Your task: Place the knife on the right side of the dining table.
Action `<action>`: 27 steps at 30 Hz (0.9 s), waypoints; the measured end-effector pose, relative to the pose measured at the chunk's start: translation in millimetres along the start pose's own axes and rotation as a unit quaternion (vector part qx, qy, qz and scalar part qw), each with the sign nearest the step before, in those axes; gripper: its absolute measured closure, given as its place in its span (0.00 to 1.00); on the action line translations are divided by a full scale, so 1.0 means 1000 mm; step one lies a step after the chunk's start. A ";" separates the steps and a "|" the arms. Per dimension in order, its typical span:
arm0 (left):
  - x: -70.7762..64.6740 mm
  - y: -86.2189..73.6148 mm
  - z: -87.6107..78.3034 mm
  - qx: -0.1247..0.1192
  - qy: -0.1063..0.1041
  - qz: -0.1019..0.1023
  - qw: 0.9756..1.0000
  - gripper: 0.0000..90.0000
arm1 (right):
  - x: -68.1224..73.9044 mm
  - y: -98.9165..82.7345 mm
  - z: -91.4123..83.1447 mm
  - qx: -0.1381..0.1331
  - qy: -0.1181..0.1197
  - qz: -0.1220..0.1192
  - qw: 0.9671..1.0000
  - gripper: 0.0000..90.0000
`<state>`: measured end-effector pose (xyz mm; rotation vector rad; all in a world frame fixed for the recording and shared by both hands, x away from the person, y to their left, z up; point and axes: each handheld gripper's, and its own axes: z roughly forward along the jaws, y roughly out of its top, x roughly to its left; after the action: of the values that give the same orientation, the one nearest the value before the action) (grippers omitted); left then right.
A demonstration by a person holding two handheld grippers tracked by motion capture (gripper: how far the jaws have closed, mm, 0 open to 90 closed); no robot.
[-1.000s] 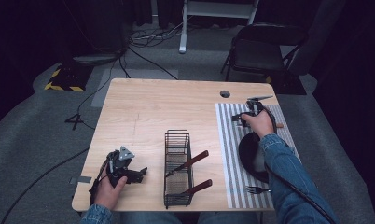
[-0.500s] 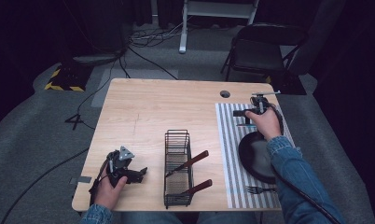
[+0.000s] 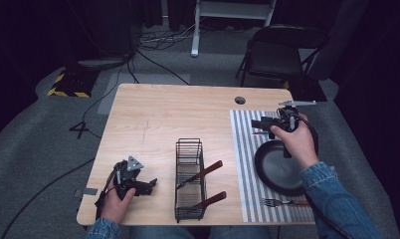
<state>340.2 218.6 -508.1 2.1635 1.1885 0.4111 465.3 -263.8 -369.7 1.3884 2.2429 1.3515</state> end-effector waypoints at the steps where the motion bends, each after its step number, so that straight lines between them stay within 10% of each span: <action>1: 0.000 0.000 0.000 0.000 0.000 0.000 1.000 0.00 | 0.005 -0.002 -0.002 -0.002 0.004 -0.004 1.000 0.46; 13: 0.000 0.000 0.000 -0.001 0.000 0.000 1.000 0.00 | 0.057 -0.054 -0.012 -0.019 0.060 -0.063 0.996 0.44; 27: 0.000 0.000 0.000 0.000 0.000 0.000 1.000 0.00 | 0.086 -0.119 0.019 0.002 0.040 -0.122 0.992 0.43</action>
<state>340.2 218.6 -508.1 2.1635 1.1883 0.4110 354.5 -203.0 -447.1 1.0344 2.3746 1.3402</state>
